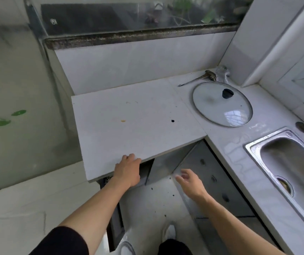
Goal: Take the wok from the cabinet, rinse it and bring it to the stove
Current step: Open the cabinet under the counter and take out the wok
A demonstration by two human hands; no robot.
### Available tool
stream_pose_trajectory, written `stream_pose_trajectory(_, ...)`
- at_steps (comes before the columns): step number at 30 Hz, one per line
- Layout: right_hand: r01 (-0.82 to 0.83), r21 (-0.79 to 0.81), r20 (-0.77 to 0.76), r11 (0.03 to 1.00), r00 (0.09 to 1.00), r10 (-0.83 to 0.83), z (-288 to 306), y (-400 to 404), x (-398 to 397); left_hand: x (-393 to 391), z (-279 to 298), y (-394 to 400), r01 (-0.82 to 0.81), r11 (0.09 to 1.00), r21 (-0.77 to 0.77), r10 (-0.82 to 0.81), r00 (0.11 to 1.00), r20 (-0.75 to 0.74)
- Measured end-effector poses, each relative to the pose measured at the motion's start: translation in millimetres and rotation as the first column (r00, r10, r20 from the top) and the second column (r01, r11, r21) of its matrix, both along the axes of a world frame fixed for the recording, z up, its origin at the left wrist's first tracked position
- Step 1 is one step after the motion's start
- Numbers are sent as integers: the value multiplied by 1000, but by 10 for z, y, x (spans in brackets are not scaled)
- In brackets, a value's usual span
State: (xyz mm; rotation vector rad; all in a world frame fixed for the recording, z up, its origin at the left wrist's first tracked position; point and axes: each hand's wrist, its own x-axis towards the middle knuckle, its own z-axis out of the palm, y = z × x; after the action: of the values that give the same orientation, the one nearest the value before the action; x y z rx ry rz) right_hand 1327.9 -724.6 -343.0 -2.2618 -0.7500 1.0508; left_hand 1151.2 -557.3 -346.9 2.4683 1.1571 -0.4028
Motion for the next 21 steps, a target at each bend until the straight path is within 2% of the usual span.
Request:
stream_pose_trajectory(2, 149, 56, -238, 987, 962, -132, -67, -5, -62, 11, 0, 16, 2, 1000, -11, -2, 1000, -4)
stream_pose_trajectory(3, 249, 66, -377, 966, 903, -207, -111, 16, -74, 19, -8, 31, 1, 1000, -18, -1, 1000, -1)
stream_pose_trajectory(5, 419, 53, -585, 906, 749, -312, -200, 85, -80, 32, -30, 49, -8, 999, -50, 9, 1000, 1)
stream_pose_trajectory(8, 591, -14, -765, 807, 513, -390, -378, 242, -70, 52, -54, 41, -31, 995, -91, 32, 999, 3)
stream_pose_trajectory(11, 671, -106, -840, 734, 334, -427, -583, 449, -81, 55, -78, 26, -42, 996, -79, 42, 999, 0)
stream_pose_trajectory(16, 758, -174, -894, 628, 146, -424, -830, 797, -28, 69, -82, 15, -51, 996, -74, 52, 999, 11)
stream_pose_trajectory(18, 780, -191, -901, 596, 101, -421, -871, 926, 20, 72, -72, 17, -55, 995, -85, 57, 998, 19)
stream_pose_trajectory(21, 780, -190, -907, 596, 94, -411, -891, 1068, 98, 79, -69, 21, -64, 994, -91, 66, 998, 22)
